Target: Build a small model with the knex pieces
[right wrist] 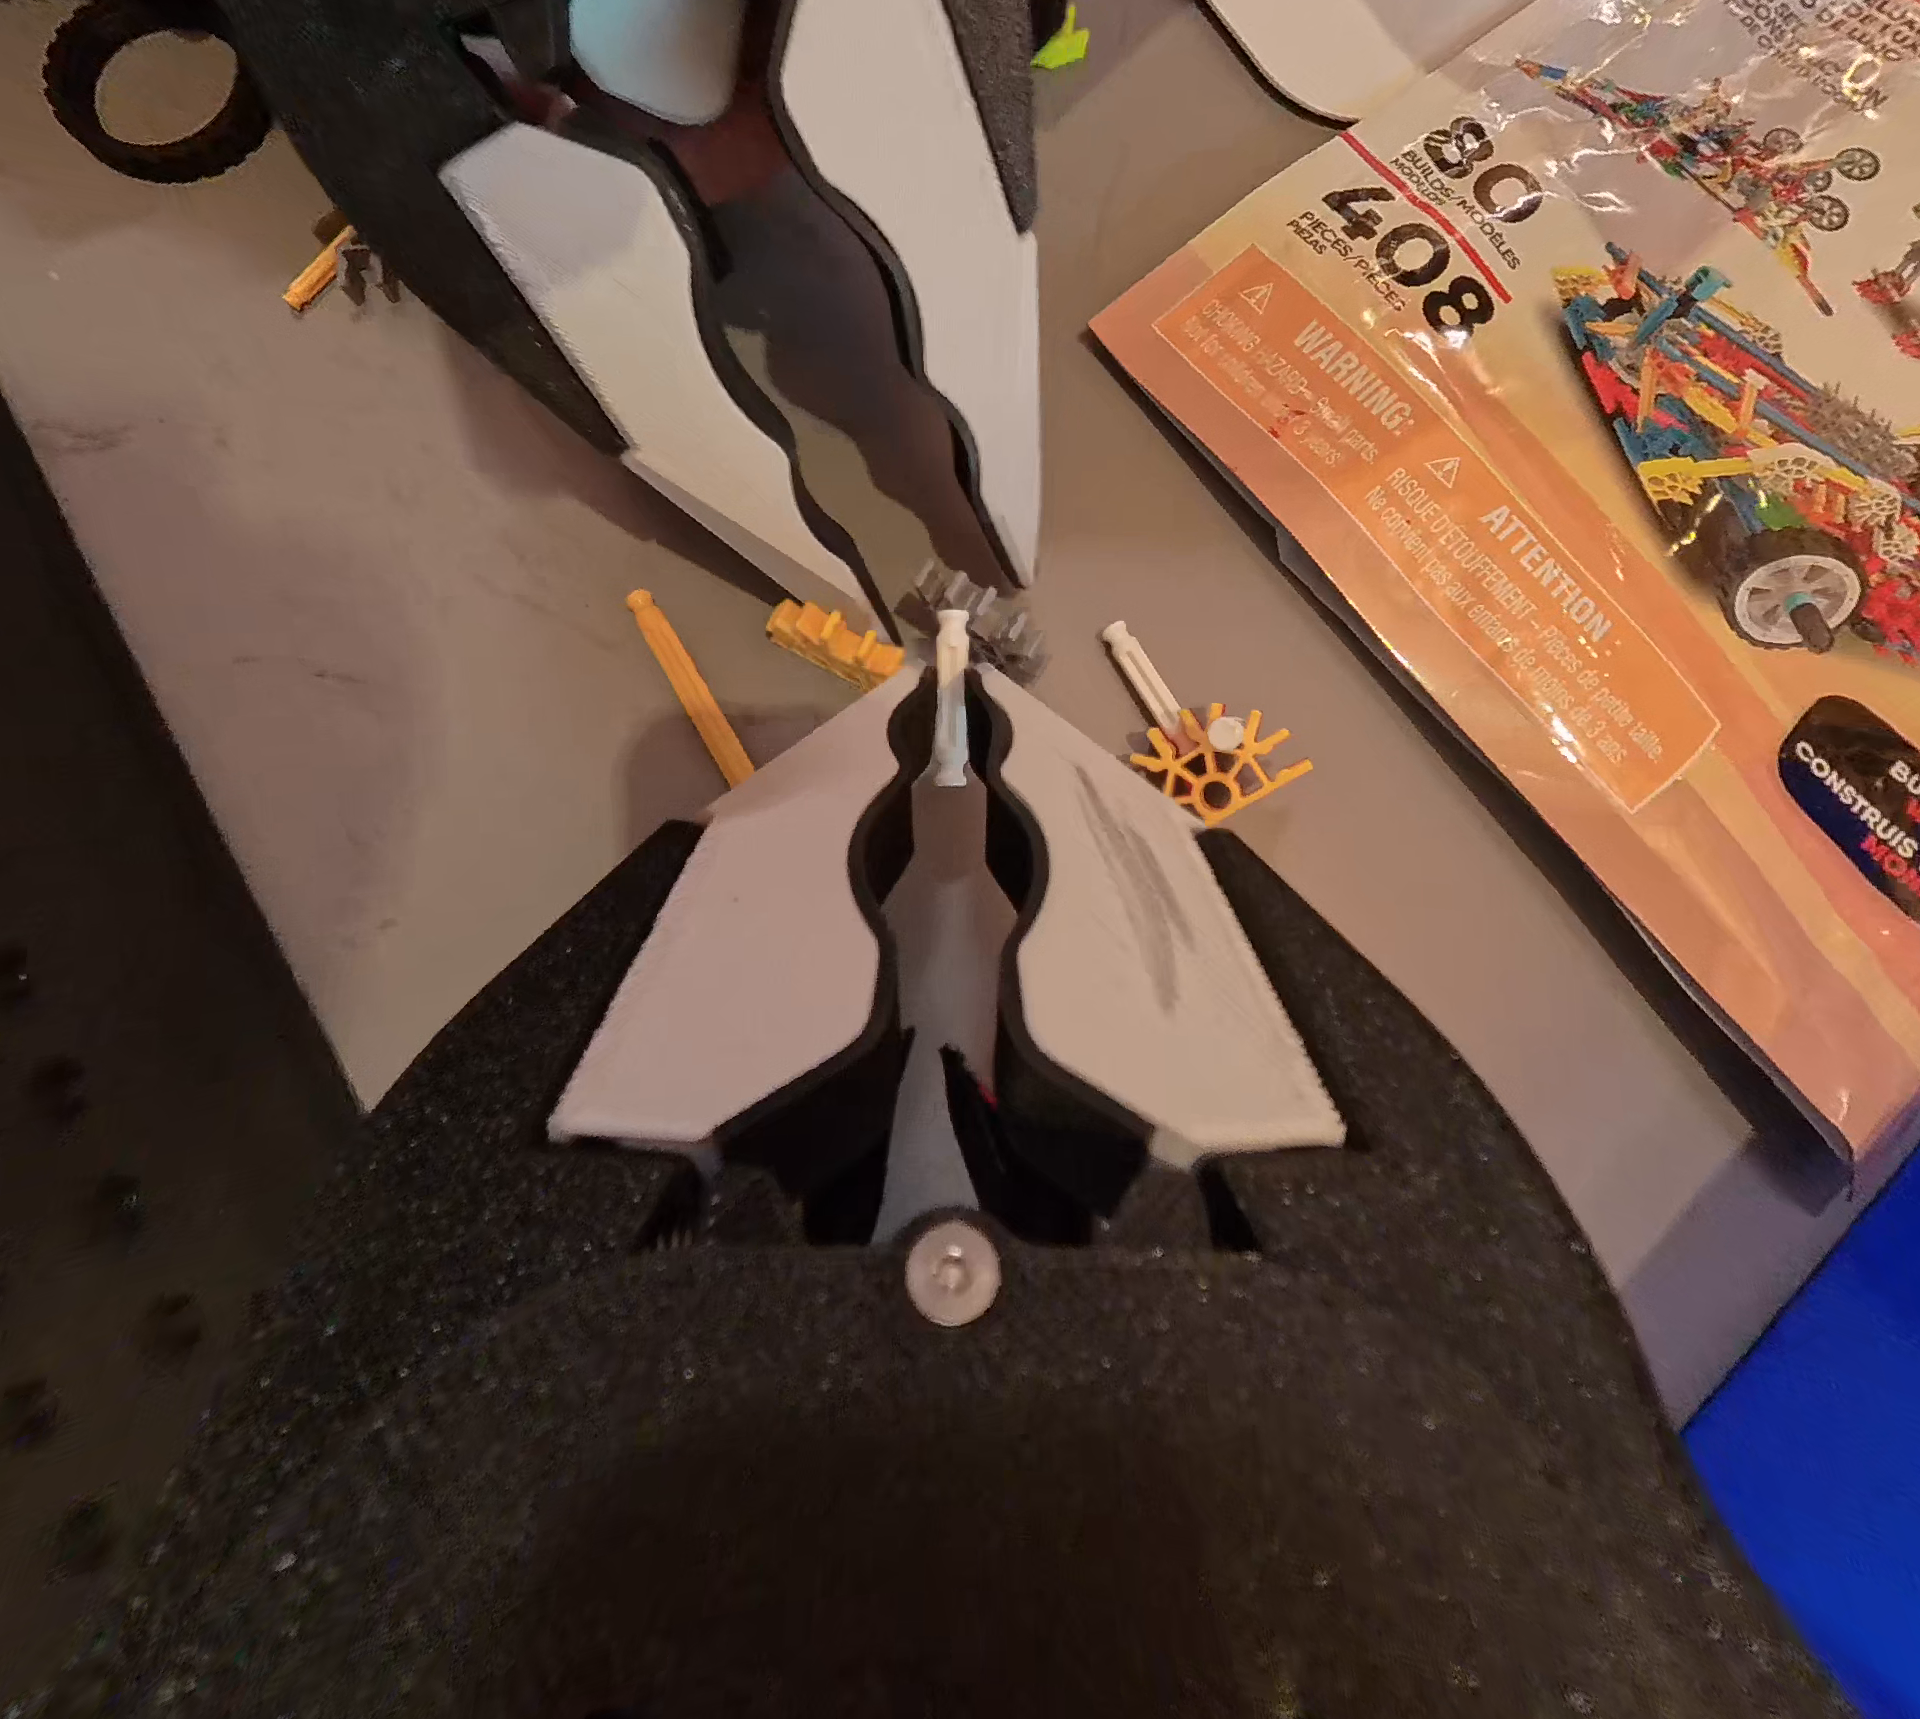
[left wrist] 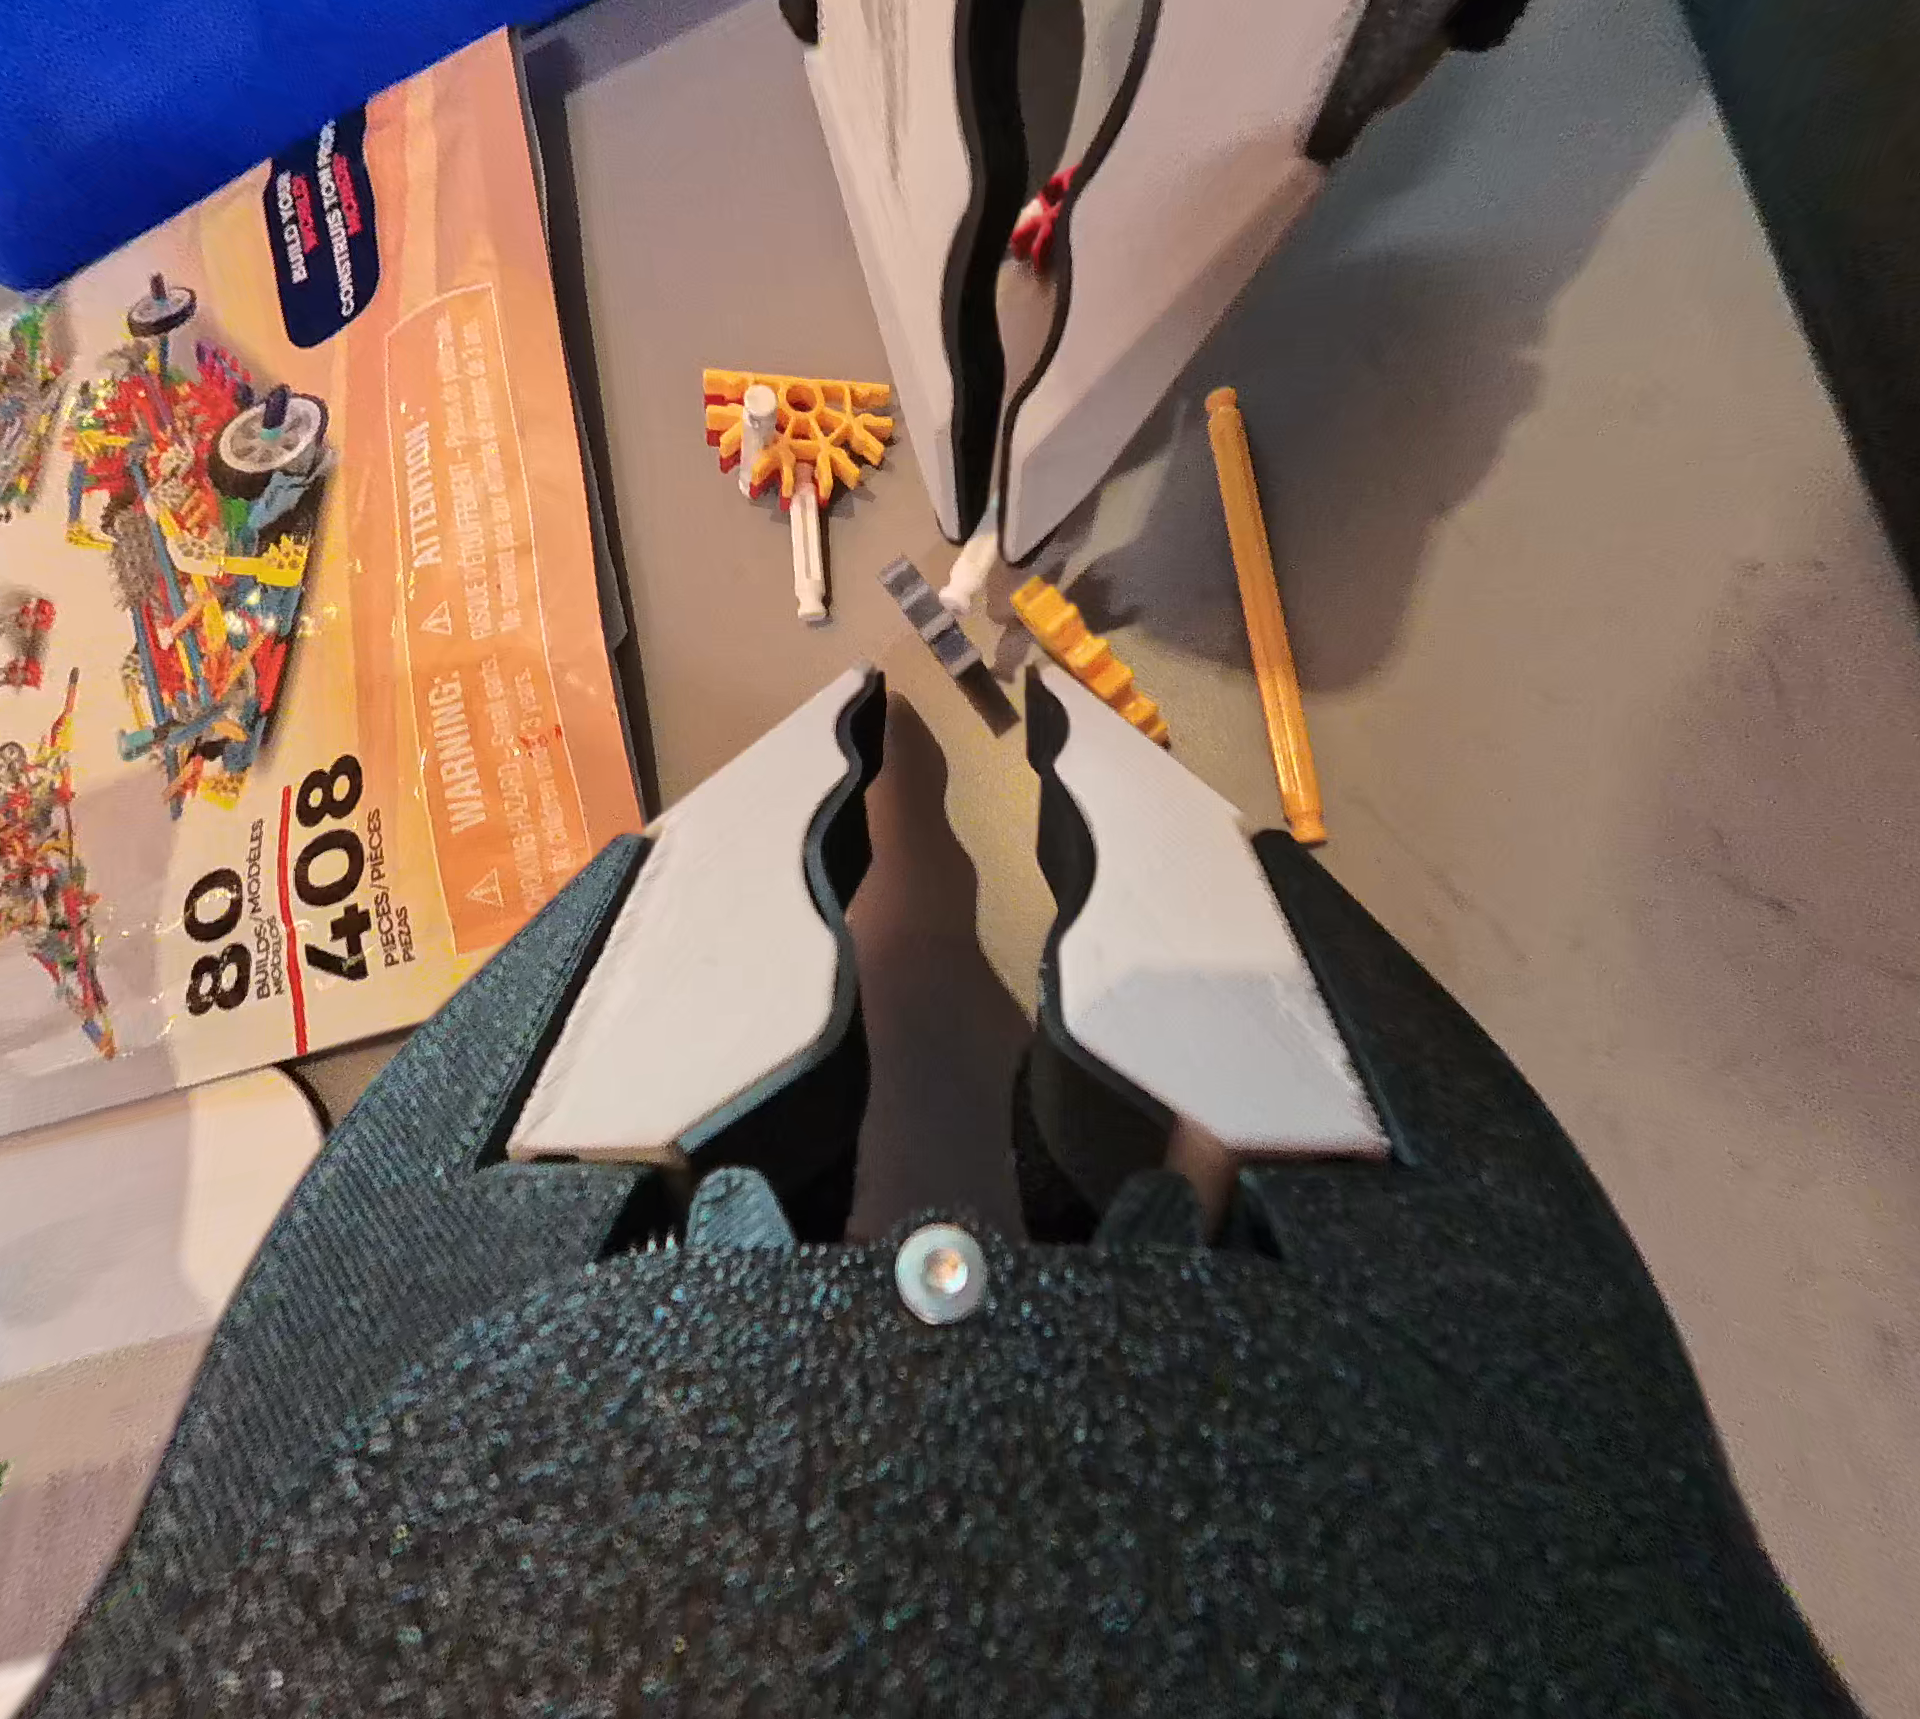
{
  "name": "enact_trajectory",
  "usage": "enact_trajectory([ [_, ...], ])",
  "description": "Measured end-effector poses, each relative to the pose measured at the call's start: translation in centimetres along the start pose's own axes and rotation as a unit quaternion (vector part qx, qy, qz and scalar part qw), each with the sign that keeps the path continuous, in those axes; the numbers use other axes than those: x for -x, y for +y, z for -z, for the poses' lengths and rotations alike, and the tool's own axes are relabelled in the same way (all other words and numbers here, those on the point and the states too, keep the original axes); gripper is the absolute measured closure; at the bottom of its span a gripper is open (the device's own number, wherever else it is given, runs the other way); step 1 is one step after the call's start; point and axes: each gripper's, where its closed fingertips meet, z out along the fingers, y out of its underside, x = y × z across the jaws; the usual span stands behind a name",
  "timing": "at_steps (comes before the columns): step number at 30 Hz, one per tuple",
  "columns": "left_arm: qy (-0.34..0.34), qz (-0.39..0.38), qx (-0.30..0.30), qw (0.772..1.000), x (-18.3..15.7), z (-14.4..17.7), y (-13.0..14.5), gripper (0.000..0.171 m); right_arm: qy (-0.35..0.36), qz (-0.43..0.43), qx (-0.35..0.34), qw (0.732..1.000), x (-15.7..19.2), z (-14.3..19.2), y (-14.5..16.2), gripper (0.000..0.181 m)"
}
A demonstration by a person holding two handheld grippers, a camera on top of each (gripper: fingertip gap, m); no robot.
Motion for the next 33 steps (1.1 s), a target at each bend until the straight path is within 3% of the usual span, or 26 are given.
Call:
enact_trajectory([
  [16, 0.016, 0.019, -0.038, 0.999, -0.6, 0.9, -1.5, 0.158, 0.006, -0.002, 0.005, 1.000, -0.8, 0.4, 1.0, 0.177],
  [20, -0.006, 0.014, -0.040, 0.999, 0.3, 0.7, -1.3, 0.143, 0.005, 0.002, 0.005, 1.000, -0.7, 0.7, 1.0, 0.177],
  [23, -0.020, -0.007, -0.027, 0.999, 0.8, 0.2, -0.8, 0.132, 0.004, 0.004, 0.005, 1.000, -0.7, 0.8, 1.0, 0.177],
  [25, -0.013, -0.006, -0.002, 1.000, 0.8, -0.2, 0.0, 0.141, 0.003, 0.003, 0.006, 1.000, -0.7, 0.8, 1.1, 0.177],
  [33, -0.056, 0.006, 0.036, 0.998, 2.3, -0.1, 0.6, 0.147, 0.006, -0.003, 0.009, 1.000, -0.9, 0.4, 1.4, 0.177],
])
